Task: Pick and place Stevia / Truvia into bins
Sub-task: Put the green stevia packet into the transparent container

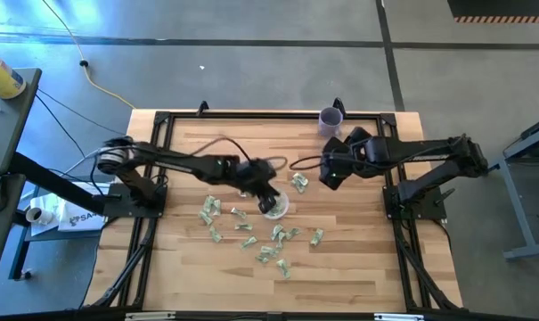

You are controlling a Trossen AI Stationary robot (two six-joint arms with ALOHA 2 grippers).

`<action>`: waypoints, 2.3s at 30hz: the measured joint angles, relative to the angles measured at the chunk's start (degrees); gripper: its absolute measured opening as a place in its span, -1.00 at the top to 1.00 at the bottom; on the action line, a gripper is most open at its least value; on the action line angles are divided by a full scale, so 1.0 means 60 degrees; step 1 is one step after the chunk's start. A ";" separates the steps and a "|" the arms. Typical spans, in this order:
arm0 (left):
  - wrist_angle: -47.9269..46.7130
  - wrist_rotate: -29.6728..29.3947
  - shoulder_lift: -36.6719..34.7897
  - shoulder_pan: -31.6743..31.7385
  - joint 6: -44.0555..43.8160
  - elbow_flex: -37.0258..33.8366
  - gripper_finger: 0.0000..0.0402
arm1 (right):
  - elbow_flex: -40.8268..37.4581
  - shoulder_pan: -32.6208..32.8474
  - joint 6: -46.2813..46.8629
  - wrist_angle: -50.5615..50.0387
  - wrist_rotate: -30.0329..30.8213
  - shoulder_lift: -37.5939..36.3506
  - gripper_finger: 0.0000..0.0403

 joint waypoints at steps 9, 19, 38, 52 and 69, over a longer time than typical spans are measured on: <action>-0.0095 -0.0233 0.0766 -0.0153 -0.0483 -0.0008 0.40 | 0.0000 0.0564 0.0527 -0.0023 -0.0013 0.0000 -0.31; -0.5087 -0.0668 -0.0296 0.0050 0.0594 0.1842 -0.29 | 0.0000 0.0370 0.0132 -0.0067 -0.0148 0.0004 -0.31; -0.4099 0.0506 -0.1308 0.1266 -0.3683 -0.2549 0.06 | -0.4013 -0.3076 -0.1027 0.3984 -0.3351 0.0178 -0.31; -0.1958 -0.0141 -0.0674 0.1283 -0.4700 -0.2849 -0.29 | -0.4630 -0.3087 -0.1021 0.5456 -0.3592 0.0175 -0.31; -0.1278 -0.1128 0.0469 0.1288 -0.3308 -0.2816 0.56 | -0.4630 -0.3025 -0.1331 0.5462 -0.3600 0.0123 -0.31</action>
